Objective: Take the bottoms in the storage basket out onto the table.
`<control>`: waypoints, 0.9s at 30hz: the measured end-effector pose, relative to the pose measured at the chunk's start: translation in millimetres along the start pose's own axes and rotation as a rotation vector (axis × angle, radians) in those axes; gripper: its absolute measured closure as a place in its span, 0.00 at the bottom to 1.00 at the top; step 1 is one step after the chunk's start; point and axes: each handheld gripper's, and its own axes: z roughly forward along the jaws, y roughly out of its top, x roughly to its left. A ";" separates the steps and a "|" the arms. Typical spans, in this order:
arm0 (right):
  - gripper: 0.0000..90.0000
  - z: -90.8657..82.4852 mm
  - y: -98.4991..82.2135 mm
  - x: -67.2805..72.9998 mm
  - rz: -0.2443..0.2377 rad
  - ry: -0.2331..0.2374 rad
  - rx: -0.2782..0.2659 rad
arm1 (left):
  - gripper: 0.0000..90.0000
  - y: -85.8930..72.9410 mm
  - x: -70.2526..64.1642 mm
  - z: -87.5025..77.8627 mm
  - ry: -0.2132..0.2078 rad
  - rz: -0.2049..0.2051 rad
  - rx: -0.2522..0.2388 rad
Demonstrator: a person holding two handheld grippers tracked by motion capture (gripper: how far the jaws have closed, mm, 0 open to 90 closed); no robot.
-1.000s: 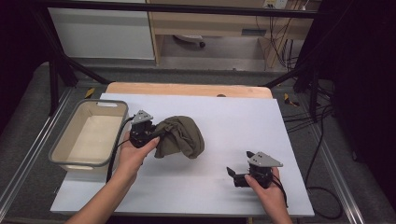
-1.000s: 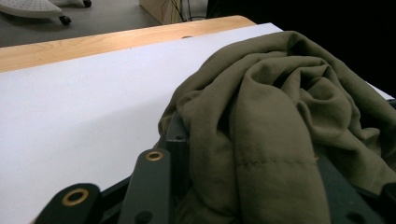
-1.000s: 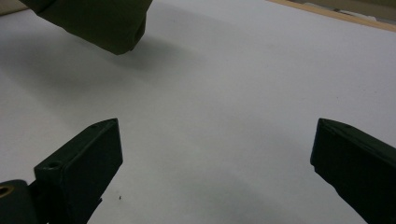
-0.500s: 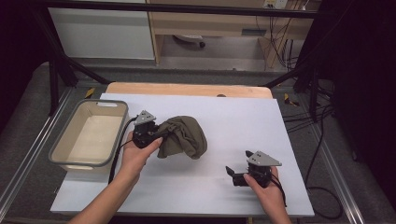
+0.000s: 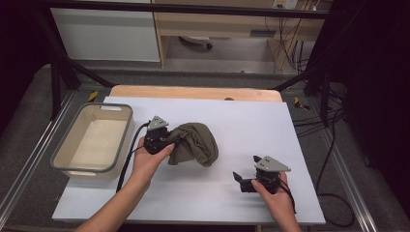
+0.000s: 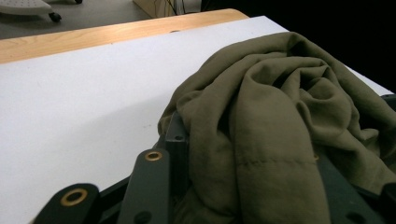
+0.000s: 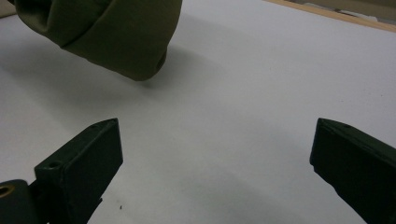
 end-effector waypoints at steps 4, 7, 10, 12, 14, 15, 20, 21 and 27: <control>0.03 0.2 -0.1 -0.3 0.004 0.001 0.001 | 0.70 0.4 -2.4 2.3 -0.005 -0.002 0.004; 0.03 1.7 0.3 -1.0 0.001 0.002 0.002 | 0.70 1.1 -2.8 6.2 -0.004 -0.004 0.009; 0.03 2.4 0.3 -0.8 0.000 0.003 0.004 | 0.70 0.9 -3.4 8.2 -0.005 -0.004 0.019; 0.03 2.7 0.2 -0.5 0.002 0.005 0.006 | 0.70 0.7 -5.0 8.9 -0.006 0.002 0.020; 0.04 2.9 0.0 -0.2 0.001 0.007 0.007 | 0.70 0.5 -6.1 9.2 -0.006 0.005 0.021; 0.04 3.1 0.0 -0.1 0.001 0.006 0.008 | 0.70 0.4 -6.1 9.6 -0.005 0.005 0.022; 0.04 4.9 -0.2 -1.0 0.004 0.002 0.010 | 0.70 0.8 -5.4 13.1 -0.004 -0.002 0.024; 0.04 4.9 -0.2 -1.2 0.005 0.003 0.010 | 0.70 0.7 -5.0 14.0 -0.002 -0.004 0.028; 0.04 4.8 -0.5 -1.7 0.006 0.005 0.010 | 0.70 0.2 -0.4 20.9 -0.008 -0.045 0.027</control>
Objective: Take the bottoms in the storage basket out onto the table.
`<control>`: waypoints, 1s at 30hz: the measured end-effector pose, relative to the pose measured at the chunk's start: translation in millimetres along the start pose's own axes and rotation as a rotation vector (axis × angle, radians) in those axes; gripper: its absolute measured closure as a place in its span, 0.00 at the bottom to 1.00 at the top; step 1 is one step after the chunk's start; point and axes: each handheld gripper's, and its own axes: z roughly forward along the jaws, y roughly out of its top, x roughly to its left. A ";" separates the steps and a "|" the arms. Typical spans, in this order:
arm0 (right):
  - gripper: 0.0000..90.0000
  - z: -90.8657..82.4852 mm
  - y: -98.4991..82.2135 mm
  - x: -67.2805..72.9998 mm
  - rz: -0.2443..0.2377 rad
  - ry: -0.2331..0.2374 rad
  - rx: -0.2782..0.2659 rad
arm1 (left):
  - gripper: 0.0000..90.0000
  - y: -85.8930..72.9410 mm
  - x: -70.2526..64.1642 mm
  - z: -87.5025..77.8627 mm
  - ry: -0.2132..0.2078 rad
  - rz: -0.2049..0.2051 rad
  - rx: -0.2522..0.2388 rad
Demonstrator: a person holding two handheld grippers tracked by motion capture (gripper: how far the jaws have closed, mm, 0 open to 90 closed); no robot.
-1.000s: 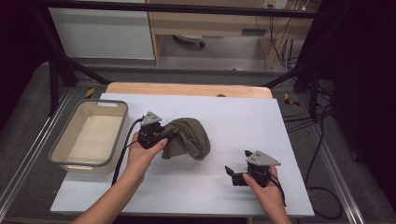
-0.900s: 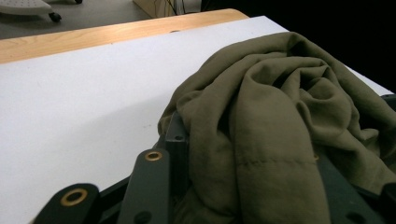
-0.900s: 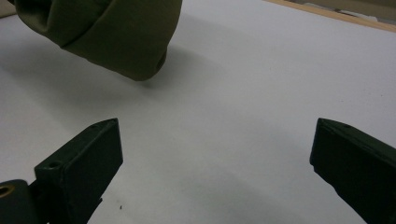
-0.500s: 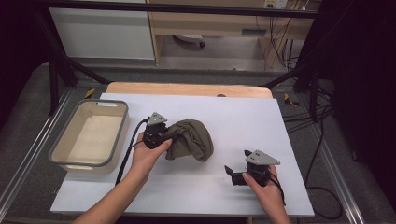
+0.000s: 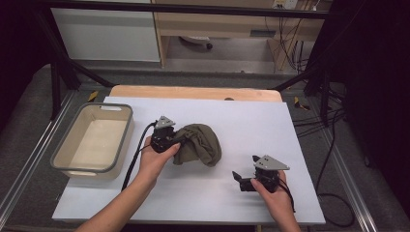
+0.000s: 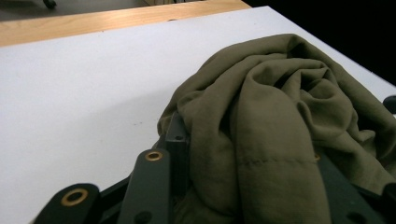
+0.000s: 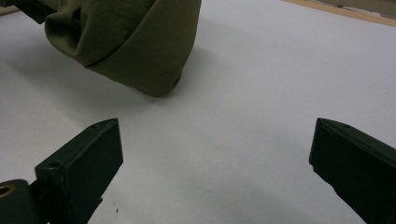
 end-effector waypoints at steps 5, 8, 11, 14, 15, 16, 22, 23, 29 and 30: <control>0.04 -0.3 -0.2 0.4 0.001 0.003 0.000 | 0.70 -0.5 -2.3 7.9 0.000 -0.004 0.001; 0.04 -0.1 -0.1 0.6 -0.002 0.004 0.000 | 0.70 -0.8 -2.9 11.2 -0.003 -0.010 -0.002; 0.04 0.0 -0.1 0.4 0.000 0.004 0.001 | 0.70 -0.9 -3.1 12.7 -0.005 -0.012 -0.004; 0.04 -0.2 -0.3 -0.3 0.002 0.004 0.003 | 0.70 -2.3 -4.9 16.3 -0.010 -0.007 -0.010; 0.04 -0.3 -0.3 -0.3 0.002 0.004 0.002 | 0.70 -2.7 -5.1 17.2 -0.010 -0.005 -0.011; 0.04 -0.5 -0.3 -0.1 0.002 0.004 0.002 | 0.70 -3.2 -5.1 18.0 -0.011 -0.006 -0.012; 0.04 -0.1 -0.4 1.0 -0.003 0.008 0.006 | 0.70 -4.3 -5.5 23.0 -0.014 -0.030 -0.017; 0.04 -0.1 -0.4 1.0 -0.003 0.008 0.006 | 0.70 -4.3 -5.5 23.0 -0.014 -0.030 -0.017; 0.04 -0.1 -0.4 1.6 -0.008 0.008 0.008 | 0.70 -7.5 -8.1 27.3 -0.022 -0.018 -0.017; 0.04 -0.1 -0.4 1.5 -0.008 0.008 0.008 | 0.69 -8.5 -8.6 27.5 -0.023 -0.014 -0.018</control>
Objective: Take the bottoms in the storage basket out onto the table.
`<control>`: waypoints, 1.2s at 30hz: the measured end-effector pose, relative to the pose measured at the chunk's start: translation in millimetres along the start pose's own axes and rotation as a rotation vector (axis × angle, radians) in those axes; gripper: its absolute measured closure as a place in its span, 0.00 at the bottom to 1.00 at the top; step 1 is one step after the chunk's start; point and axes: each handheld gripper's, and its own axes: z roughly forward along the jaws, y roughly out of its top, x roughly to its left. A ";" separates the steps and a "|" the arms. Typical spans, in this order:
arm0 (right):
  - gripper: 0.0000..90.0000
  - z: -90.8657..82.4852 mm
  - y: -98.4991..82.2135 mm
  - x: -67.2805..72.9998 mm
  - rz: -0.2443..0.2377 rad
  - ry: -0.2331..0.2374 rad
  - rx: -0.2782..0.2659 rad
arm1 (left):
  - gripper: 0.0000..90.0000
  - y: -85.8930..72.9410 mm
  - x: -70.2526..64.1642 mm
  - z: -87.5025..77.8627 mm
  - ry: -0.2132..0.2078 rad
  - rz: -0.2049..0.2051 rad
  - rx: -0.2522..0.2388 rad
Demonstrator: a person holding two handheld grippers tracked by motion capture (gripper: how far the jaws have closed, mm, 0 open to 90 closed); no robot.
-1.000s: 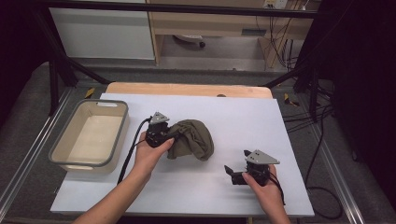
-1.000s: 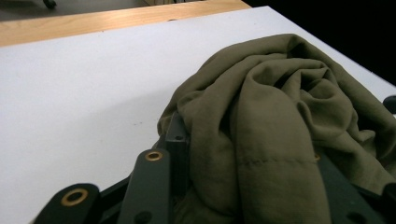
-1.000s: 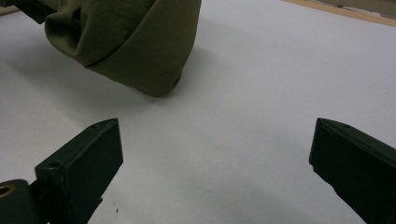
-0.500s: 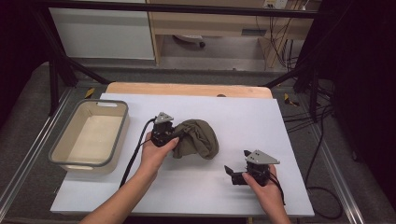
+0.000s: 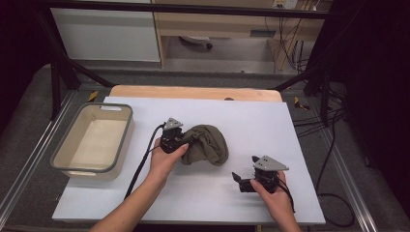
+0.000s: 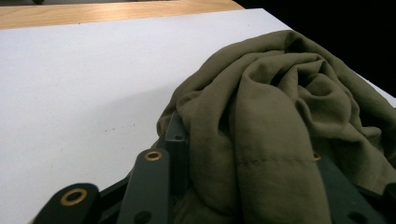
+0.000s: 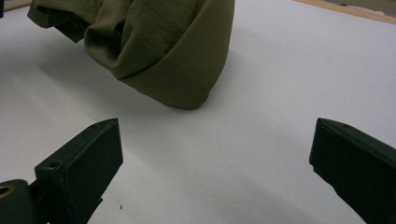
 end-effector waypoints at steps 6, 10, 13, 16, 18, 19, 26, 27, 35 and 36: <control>0.04 0.7 0.2 0.8 -0.001 0.001 0.001 | 0.69 -2.1 -1.3 1.6 -0.001 0.015 0.003; 0.04 0.5 0.2 1.0 -0.003 0.001 0.000 | 0.68 -3.8 -3.1 3.1 0.002 0.024 0.003; 0.04 0.5 0.1 0.9 -0.002 0.000 0.000 | 0.67 -4.6 -3.3 3.8 0.002 0.028 0.005; 0.04 0.7 0.1 1.2 -0.003 0.000 -0.001 | 0.67 -6.4 -3.5 5.0 0.000 0.028 0.003; 0.04 0.8 0.1 1.3 -0.004 0.000 0.001 | 0.66 -7.4 -3.5 5.3 -0.002 0.029 0.001; 0.04 0.8 0.1 1.3 -0.004 0.000 0.001 | 0.66 -7.4 -3.5 5.3 -0.002 0.029 0.001; 0.04 0.9 0.0 1.1 -0.005 0.000 0.001 | 0.65 -10.7 -4.6 5.9 -0.002 0.042 -0.008; 0.04 1.1 0.0 1.2 -0.006 0.000 0.002 | 0.64 -11.1 -5.0 5.9 -0.003 0.040 -0.010; 0.04 1.4 -0.1 1.6 -0.008 0.003 0.004 | 0.59 -13.6 -8.1 4.9 -0.005 0.046 -0.012; 0.04 1.3 -0.1 1.7 -0.008 0.004 0.006 | 0.57 -13.6 -8.5 4.3 -0.007 0.046 -0.011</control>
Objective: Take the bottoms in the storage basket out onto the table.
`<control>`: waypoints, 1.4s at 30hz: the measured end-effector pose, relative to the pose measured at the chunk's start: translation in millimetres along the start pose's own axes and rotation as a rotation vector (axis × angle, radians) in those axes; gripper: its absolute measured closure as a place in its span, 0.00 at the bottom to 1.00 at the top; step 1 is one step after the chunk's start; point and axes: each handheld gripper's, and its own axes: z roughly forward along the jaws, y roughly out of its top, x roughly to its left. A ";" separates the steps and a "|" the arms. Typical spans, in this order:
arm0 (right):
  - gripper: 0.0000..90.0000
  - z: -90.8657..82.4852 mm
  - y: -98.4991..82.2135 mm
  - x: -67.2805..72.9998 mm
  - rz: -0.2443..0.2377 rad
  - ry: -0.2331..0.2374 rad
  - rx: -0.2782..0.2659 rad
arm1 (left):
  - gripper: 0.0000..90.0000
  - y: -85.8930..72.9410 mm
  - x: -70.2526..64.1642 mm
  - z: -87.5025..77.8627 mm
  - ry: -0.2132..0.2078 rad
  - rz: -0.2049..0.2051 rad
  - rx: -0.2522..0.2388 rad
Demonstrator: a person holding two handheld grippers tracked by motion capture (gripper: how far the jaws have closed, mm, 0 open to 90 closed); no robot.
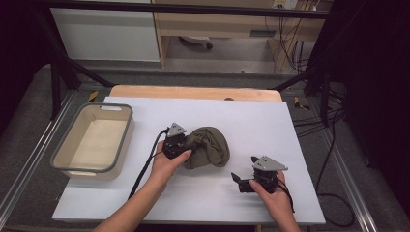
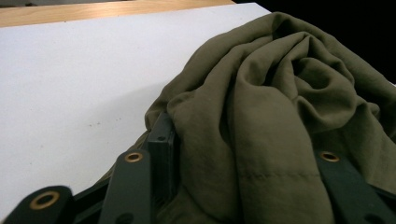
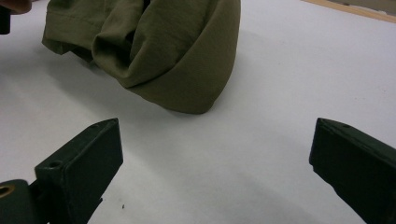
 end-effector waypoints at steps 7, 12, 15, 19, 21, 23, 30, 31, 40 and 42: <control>0.04 0.1 -0.2 -0.3 0.001 0.000 -0.001 | 0.51 -1.1 -3.3 -2.4 0.003 0.017 0.001; 0.04 0.3 -0.4 -0.9 0.003 -0.001 -0.002 | 0.43 -1.5 -9.5 -8.2 0.022 0.035 0.001; 0.04 0.3 -0.4 -0.4 0.001 -0.001 -0.002 | 0.38 -1.5 -10.9 -10.2 0.032 0.053 0.001; 0.04 0.1 -0.3 -0.3 0.000 0.000 0.000 | 0.18 -1.2 -13.5 -12.7 0.037 0.058 0.008; 0.04 0.2 -0.4 -0.3 0.002 -0.001 0.002 | 0.14 -0.6 -13.9 -14.8 0.034 0.059 0.012; 0.04 0.2 -0.3 -0.1 0.002 0.000 0.001 | 0.11 -0.6 -13.7 -15.2 0.035 0.059 0.014; 0.04 0.4 -0.4 -0.1 -0.003 -0.002 0.003 | 0.09 0.8 -7.8 -19.6 0.001 -0.016 0.017; 0.04 0.4 -0.4 -0.1 -0.003 -0.002 0.003 | 0.08 0.8 -7.8 -19.6 0.001 -0.016 0.017; 0.04 0.3 -0.3 0.1 -0.004 -0.002 0.002 | 0.07 1.2 -5.3 -25.4 0.016 -0.013 0.004; 0.04 0.3 -0.3 0.2 -0.006 -0.002 0.001 | 0.07 1.3 -5.1 -25.9 0.017 -0.012 0.005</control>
